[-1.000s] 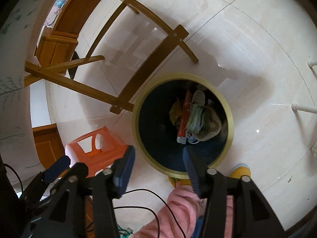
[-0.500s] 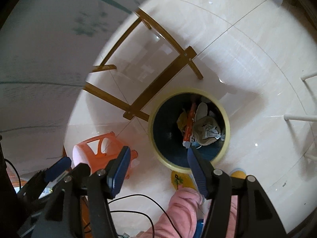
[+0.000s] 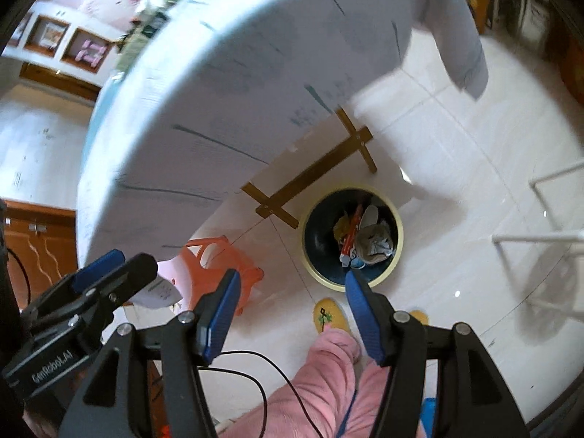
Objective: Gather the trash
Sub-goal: 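Raise both tools back toward the table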
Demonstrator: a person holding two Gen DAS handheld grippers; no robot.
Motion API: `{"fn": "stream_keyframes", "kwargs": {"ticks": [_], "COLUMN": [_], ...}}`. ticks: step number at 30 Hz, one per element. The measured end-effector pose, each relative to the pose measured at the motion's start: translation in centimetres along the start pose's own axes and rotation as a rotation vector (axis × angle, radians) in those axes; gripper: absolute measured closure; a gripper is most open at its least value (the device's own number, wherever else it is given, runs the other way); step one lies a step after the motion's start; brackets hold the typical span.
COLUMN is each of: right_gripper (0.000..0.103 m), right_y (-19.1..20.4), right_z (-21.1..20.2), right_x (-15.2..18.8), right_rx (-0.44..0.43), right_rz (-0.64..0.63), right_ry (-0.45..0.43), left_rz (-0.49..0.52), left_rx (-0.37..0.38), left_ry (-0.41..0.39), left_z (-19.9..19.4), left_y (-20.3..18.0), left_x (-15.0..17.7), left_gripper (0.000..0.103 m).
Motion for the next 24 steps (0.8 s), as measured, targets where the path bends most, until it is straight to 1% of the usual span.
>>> {"fn": "stream_keyframes", "kwargs": {"ticks": [8,14,19,24], "right_gripper": [0.043,0.043,0.043,0.043], "right_y": [3.3,5.5,7.0,7.8], "right_z": [-7.1,-11.2,-14.0,-15.6], "right_x": [-2.1,-3.7,-5.6,-7.6], "right_rx": [-0.001,-0.035,-0.053,-0.065], "right_rz": [-0.15,-0.232,-0.319,-0.376], "right_ry": [-0.109,-0.18,-0.243,-0.274], "left_rz": [-0.043,-0.073,-0.121,-0.175], "left_rx": [-0.007,-0.045,-0.068,-0.099], "left_ry": [-0.099,-0.212,-0.291,-0.331], "left_z": [-7.0,-12.1,-15.1,-16.7], "left_y": [-0.4,-0.5,-0.2,0.5], "left_x": [-1.1,-2.8,-4.5,-5.9], "left_gripper": [0.033,0.032,0.031,0.031]}}
Point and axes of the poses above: each gripper's, at about its wrist camera, not at the fingertips, and z roughly the way its jaws point, y to its left, x to its underside, the point moved 6 cm from there along z, roughly the way its jaws point, and after that the axes turned 1 degree about x, right-handed, at the moved point
